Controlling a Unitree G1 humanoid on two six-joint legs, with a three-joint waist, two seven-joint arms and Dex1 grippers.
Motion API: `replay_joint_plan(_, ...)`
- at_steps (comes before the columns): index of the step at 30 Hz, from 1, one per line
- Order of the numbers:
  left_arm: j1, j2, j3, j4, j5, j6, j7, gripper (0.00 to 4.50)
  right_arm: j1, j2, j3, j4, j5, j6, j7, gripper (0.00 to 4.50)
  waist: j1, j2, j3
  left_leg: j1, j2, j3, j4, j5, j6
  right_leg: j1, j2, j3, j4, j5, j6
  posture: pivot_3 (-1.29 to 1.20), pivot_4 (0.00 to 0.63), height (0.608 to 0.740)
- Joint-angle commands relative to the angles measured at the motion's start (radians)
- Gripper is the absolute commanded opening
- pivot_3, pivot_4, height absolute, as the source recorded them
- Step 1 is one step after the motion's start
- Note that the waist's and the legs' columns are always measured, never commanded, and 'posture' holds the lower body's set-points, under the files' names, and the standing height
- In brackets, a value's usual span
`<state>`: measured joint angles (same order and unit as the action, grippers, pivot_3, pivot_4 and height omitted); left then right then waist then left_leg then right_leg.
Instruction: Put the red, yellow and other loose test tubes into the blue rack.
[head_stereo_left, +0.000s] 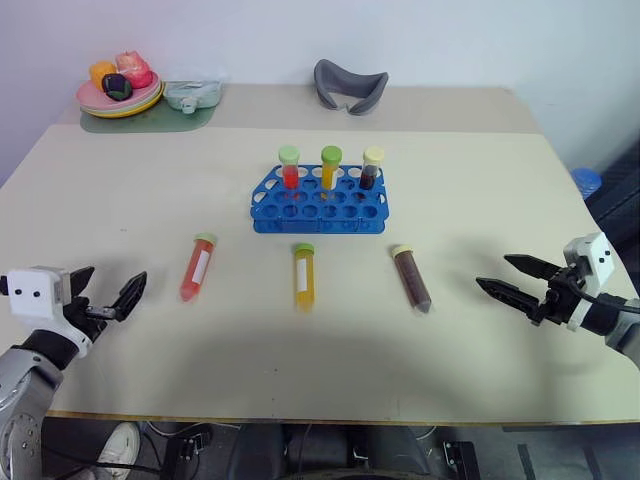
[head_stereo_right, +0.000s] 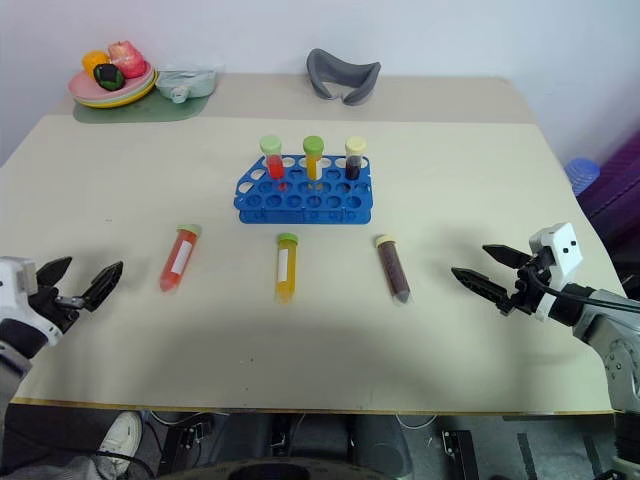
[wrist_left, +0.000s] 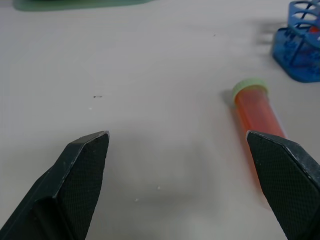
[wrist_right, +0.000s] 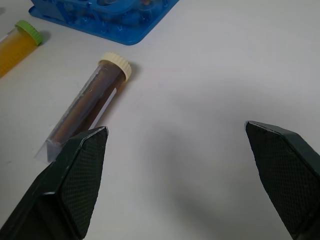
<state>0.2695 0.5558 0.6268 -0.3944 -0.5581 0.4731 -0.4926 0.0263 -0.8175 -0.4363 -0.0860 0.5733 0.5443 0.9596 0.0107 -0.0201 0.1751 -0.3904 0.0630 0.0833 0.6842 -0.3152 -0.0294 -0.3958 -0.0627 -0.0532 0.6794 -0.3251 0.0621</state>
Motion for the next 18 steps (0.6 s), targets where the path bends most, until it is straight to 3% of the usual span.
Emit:
replay_joint_plan(1, -0.011, 0.014, 0.020, -0.015, -0.005, -0.011, 0.001, 4.48, -0.006, -0.019, -0.031, -0.023, 0.005, -0.017, -0.001, 4.50, 0.000, 0.000, 0.000, 0.000, 0.000, 0.000, 0.000, 0.000, 0.000, 0.000, 0.000, 0.000, 0.000, 0.000, 0.000, 0.00, 0.150, 0.735)
replay_joint_plan(18, -0.037, -0.002, -0.027, -0.038, -0.012, -0.009, 0.017, 4.48, -0.035, -0.010, -0.025, -0.037, -0.017, -0.012, -0.075, 4.50, 0.001, 0.000, 0.000, 0.000, 0.000, 0.000, 0.000, 0.001, -0.002, 0.000, 0.000, 0.000, 0.000, 0.000, 0.000, 0.00, 0.150, 0.735)
